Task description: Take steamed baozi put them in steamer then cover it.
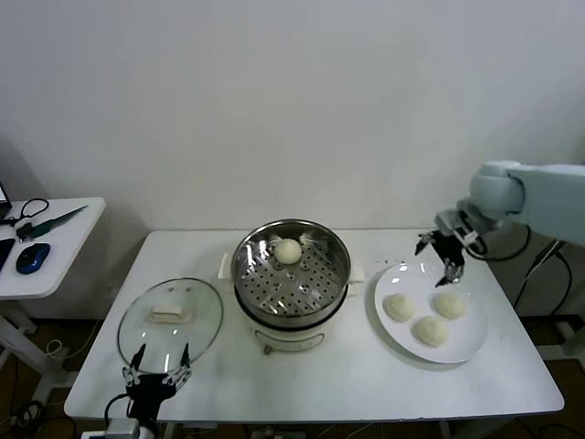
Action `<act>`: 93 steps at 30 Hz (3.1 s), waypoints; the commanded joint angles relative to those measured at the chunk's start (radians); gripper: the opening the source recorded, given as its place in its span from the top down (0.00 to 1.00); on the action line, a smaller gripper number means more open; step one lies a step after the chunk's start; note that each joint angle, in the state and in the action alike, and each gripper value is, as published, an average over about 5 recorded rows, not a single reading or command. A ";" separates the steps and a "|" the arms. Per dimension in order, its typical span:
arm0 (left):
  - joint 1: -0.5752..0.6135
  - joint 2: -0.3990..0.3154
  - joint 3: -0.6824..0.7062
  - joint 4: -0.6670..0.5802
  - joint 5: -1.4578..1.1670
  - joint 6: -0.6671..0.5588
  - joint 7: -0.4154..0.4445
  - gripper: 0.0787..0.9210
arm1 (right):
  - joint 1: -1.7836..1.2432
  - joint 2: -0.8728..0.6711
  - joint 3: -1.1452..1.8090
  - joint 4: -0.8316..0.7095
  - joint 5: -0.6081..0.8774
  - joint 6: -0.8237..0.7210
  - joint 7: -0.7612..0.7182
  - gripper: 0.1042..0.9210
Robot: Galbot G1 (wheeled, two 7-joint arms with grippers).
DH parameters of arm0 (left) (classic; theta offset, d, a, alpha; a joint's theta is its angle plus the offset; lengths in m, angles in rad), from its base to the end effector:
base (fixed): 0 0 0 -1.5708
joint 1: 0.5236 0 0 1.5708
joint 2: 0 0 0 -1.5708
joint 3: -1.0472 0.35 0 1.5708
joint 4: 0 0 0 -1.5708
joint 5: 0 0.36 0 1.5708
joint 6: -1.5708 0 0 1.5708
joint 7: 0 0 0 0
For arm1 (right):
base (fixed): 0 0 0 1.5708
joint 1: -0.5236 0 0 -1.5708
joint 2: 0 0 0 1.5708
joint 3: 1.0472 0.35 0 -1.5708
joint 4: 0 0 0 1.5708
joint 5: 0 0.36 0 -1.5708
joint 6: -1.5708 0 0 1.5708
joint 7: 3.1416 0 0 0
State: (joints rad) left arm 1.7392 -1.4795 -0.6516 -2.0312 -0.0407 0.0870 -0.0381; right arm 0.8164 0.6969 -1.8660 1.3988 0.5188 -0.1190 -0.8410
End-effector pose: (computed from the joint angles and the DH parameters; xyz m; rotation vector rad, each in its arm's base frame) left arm 0.1279 0.0583 -0.3469 0.1493 -2.8247 -0.1559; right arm 0.5056 -0.1601 -0.1181 1.3223 -1.3478 1.3856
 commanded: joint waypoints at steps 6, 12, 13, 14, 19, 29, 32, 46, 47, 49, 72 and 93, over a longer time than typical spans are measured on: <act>0.014 -0.006 -0.011 0.000 0.004 -0.002 -0.002 0.12 | -0.422 -0.026 0.339 -0.134 -0.028 -0.183 0.069 0.12; 0.022 -0.004 -0.018 0.005 0.004 -0.006 -0.004 0.12 | -0.539 0.047 0.432 -0.219 -0.062 -0.183 0.082 0.12; 0.022 -0.004 -0.019 0.005 0.004 -0.006 -0.004 0.12 | -0.550 0.057 0.441 -0.227 -0.061 -0.184 0.083 0.12; 0.023 -0.003 -0.019 0.006 0.004 -0.006 -0.004 0.12 | -0.559 0.066 0.448 -0.231 -0.059 -0.185 0.084 0.12; 0.022 -0.003 -0.017 0.005 0.004 -0.006 -0.003 0.12 | -0.573 0.098 0.456 -0.239 -0.053 -0.192 0.087 0.12; 0.018 -0.003 -0.016 0.005 0.001 -0.005 -0.004 0.12 | -0.522 0.110 0.436 -0.258 -0.059 -0.188 0.078 0.24; 0.016 -0.003 -0.014 0.006 0.001 -0.006 -0.003 0.12 | -0.495 0.100 0.416 -0.243 -0.048 -0.182 0.059 0.28; 0.008 0.001 -0.007 -0.005 0.001 0.003 0.001 0.12 | 0.207 0.184 0.011 -0.131 0.240 -0.114 -0.101 0.32; 0.007 0.002 -0.005 -0.006 0.001 0.004 0.001 0.12 | 0.264 0.202 -0.003 -0.109 0.283 -0.117 -0.109 0.32; 0.007 0.002 0.000 -0.009 0.002 0.005 0.002 0.12 | 0.353 0.239 -0.010 -0.061 0.364 -0.134 -0.109 0.31; 0.025 0.000 -0.001 -0.054 -0.009 0.006 0.003 0.12 | -0.002 0.738 0.174 -0.065 0.553 -0.382 0.214 0.31; 0.018 0.003 -0.001 -0.049 -0.011 0.008 0.004 0.12 | -0.184 0.794 0.209 -0.252 0.461 -0.400 0.262 0.23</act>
State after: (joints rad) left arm 1.7588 -1.4764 -0.6534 -2.0803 -0.0512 0.0938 -0.0341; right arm 0.6794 1.4638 -1.6704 1.1944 0.9900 -0.5113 -0.5916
